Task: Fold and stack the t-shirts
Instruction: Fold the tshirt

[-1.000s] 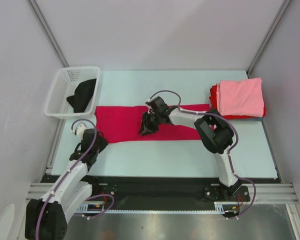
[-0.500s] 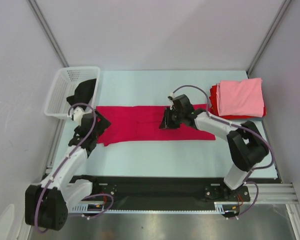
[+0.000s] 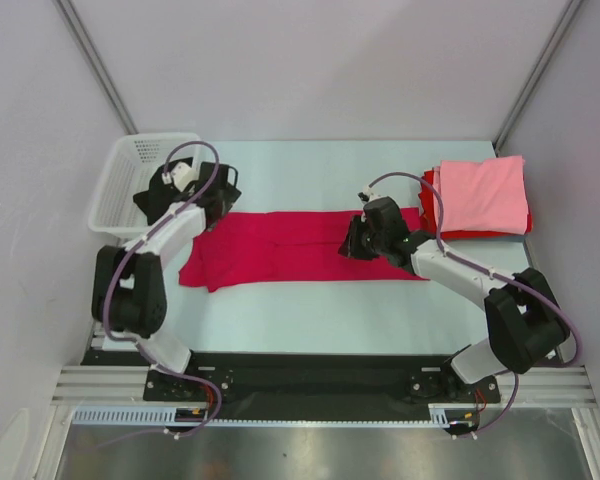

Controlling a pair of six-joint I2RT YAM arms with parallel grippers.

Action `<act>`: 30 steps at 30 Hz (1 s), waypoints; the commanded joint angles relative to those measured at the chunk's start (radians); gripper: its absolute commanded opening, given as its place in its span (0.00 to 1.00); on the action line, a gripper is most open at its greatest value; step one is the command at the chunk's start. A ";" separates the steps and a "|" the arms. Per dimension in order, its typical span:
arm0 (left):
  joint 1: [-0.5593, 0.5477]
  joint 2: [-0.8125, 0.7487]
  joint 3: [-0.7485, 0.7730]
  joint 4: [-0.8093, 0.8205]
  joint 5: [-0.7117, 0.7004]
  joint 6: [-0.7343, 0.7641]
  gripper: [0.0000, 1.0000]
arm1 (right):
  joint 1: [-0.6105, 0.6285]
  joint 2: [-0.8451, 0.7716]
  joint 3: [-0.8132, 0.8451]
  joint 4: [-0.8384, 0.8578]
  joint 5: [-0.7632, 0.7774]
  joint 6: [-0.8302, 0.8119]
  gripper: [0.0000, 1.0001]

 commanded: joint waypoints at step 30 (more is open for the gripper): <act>0.070 0.556 0.538 -0.412 0.009 -0.292 0.32 | -0.014 -0.438 -0.283 -0.023 0.227 0.004 0.29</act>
